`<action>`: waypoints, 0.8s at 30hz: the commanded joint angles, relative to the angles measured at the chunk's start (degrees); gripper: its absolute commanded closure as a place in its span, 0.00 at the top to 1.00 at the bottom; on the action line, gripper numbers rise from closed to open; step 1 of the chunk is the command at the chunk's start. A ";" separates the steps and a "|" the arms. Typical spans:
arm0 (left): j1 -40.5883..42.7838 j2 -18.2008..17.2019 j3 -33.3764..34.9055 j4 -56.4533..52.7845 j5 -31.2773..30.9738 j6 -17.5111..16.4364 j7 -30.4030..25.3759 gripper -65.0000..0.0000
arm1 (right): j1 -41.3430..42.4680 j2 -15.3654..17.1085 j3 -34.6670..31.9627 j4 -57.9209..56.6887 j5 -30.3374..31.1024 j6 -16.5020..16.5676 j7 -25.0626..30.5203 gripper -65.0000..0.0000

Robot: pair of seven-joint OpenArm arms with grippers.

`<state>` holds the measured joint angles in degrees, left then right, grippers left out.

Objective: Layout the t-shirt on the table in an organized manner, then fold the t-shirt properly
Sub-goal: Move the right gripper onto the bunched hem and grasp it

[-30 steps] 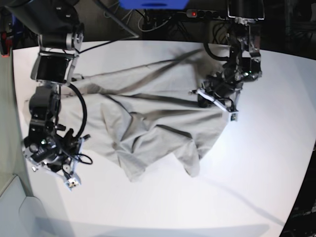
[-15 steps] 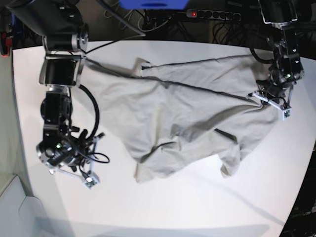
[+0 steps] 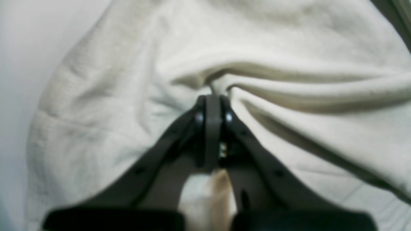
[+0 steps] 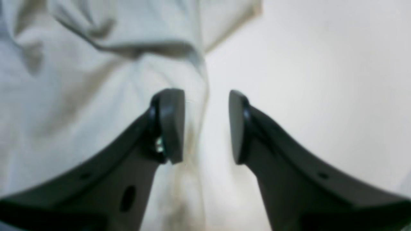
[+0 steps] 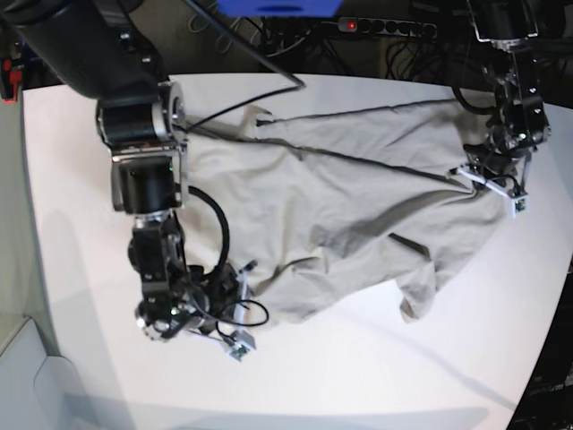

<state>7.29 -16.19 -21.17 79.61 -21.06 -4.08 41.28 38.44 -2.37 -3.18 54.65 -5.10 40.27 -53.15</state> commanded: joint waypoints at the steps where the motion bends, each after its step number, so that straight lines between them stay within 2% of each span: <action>1: 1.37 -0.12 0.11 -0.27 0.80 0.52 4.66 0.00 | 3.89 -0.13 0.15 -1.25 0.31 -0.27 2.11 0.40; 8: 2.25 -0.12 0.03 -0.19 0.80 0.52 4.75 0.00 | 11.81 0.13 0.50 -17.69 0.31 -0.27 17.06 0.43; 11: 2.60 -0.12 0.47 -0.19 0.88 0.52 4.75 0.00 | 12.95 0.22 5.16 -21.55 0.22 -0.27 21.54 0.43; 17: 3.22 -0.74 -0.24 -0.19 1.15 0.52 4.57 0.00 | 10.93 0.22 11.84 -26.04 0.31 -0.27 23.39 0.43; 24: 2.86 -1.97 -6.22 -0.19 1.23 0.52 4.75 0.00 | 2.84 -1.01 11.84 -26.48 0.14 -0.27 22.86 0.42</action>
<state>9.82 -17.50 -27.35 79.75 -21.47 -4.69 42.83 39.83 -2.79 8.84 27.83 -4.32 40.10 -28.84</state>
